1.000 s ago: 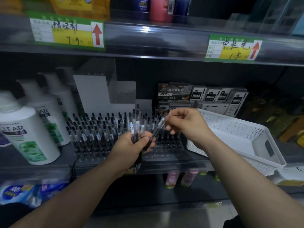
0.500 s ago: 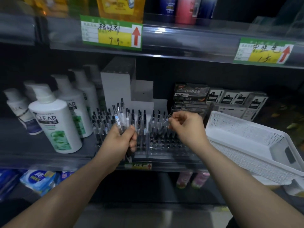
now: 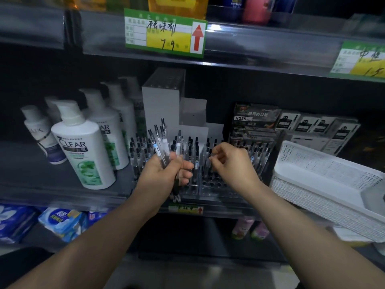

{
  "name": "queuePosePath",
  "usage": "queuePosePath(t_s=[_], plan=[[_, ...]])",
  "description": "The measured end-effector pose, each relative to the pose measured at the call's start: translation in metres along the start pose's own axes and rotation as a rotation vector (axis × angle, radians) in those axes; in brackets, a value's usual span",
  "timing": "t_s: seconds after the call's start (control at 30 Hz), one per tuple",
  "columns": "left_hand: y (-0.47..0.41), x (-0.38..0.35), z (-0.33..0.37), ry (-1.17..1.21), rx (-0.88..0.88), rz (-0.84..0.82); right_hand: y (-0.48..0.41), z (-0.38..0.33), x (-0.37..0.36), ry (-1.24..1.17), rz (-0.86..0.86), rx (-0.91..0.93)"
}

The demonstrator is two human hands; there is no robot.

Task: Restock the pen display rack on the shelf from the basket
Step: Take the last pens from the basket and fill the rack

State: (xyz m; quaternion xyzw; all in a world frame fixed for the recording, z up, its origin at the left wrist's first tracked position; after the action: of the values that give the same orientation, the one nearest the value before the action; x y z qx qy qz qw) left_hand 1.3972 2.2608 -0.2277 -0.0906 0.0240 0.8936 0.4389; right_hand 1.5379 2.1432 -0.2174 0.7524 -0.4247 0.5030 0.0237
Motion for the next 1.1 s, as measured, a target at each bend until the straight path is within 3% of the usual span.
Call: queuePosePath(t_s=[1.0,1.1], plan=[[0.004,-0.008,-0.019,0.038,0.161,-0.044,-0.001,-0.004,0.005,0.099,-0.014,0.013],[0.006,-0.012,-0.021,0.000,0.168,-0.063,0.001,-0.010,0.020,0.001,0.015,-0.022]])
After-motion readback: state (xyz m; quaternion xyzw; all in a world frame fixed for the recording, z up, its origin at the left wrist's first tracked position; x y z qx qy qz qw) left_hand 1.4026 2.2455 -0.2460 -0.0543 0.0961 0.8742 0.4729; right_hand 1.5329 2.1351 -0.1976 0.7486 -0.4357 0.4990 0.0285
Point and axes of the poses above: each hand's wrist, its own y-axis away from the middle knuckle, its own x-axis out of the back of the hand, z = x × y, the point moved 4 cm from there along -y, towards the middle knuckle, and after that the axes turned 4 degrees about y, right-handed, at the moved point
